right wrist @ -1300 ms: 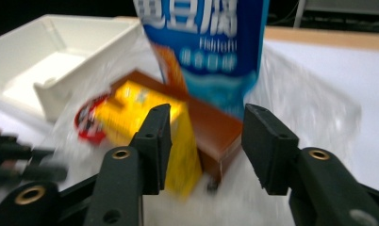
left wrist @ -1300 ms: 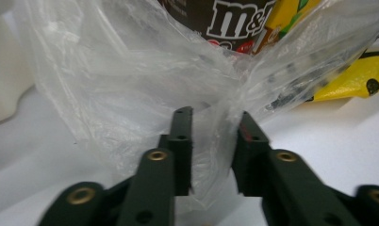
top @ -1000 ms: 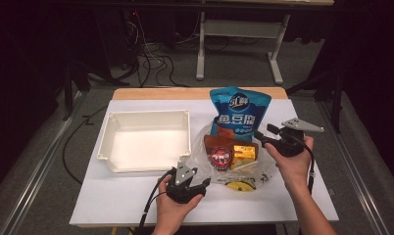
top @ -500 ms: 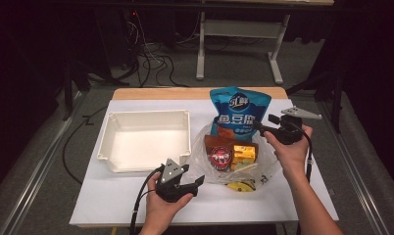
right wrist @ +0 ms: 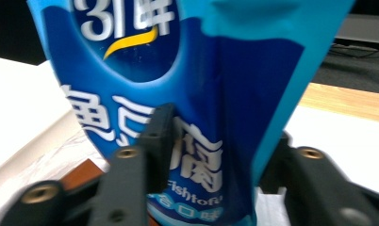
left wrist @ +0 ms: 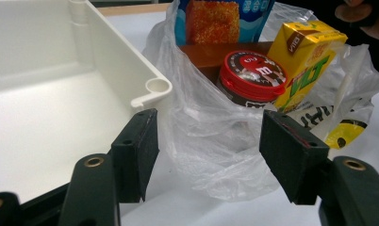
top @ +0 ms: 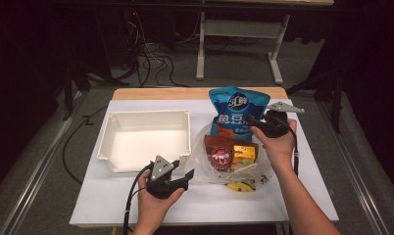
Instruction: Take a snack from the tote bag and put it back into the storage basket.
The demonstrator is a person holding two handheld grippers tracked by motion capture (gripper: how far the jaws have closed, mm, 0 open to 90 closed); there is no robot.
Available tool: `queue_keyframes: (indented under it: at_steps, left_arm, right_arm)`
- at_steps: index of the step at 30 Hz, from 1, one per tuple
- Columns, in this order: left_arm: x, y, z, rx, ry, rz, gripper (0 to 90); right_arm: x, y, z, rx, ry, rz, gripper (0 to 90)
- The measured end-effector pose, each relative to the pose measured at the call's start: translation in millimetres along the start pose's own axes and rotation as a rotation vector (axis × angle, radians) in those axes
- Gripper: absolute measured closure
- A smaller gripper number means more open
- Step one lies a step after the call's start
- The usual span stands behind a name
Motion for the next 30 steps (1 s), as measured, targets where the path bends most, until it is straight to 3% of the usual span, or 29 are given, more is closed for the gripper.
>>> queue_keyframes:
  at_steps: [2,6,20,30]
  left_arm:
    - [1.3,2.5,-1.4,-0.001,-0.003,-0.005,39.0]
    - [2.9,8.7,-4.6,0.013,-0.010,-0.021,39.6]
    - [-5.1,16.9,-14.6,0.015,-0.006,-0.040,41.0]
    - [-7.9,27.7,-43.3,0.018,-0.062,-0.059,41.1]
  right_arm:
    - [-0.1,5.1,2.1,0.022,0.014,-0.018,83.6]
    - [1.4,9.7,2.6,0.035,0.023,-0.014,88.7]
    - [28.1,27.7,-28.6,0.032,-0.059,-0.088,90.0]
    - [45.2,42.9,-47.9,0.029,-0.103,-0.125,90.0]
Point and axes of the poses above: each handheld gripper's, and its own axes: x roughly backward along the jaws, z roughly out of its underside, y roughly to its left, the point moved 10 cm from there along -x, roughly forward along the jaws, and after that the axes turned 12 degrees about -x, right-handed, at the moved point
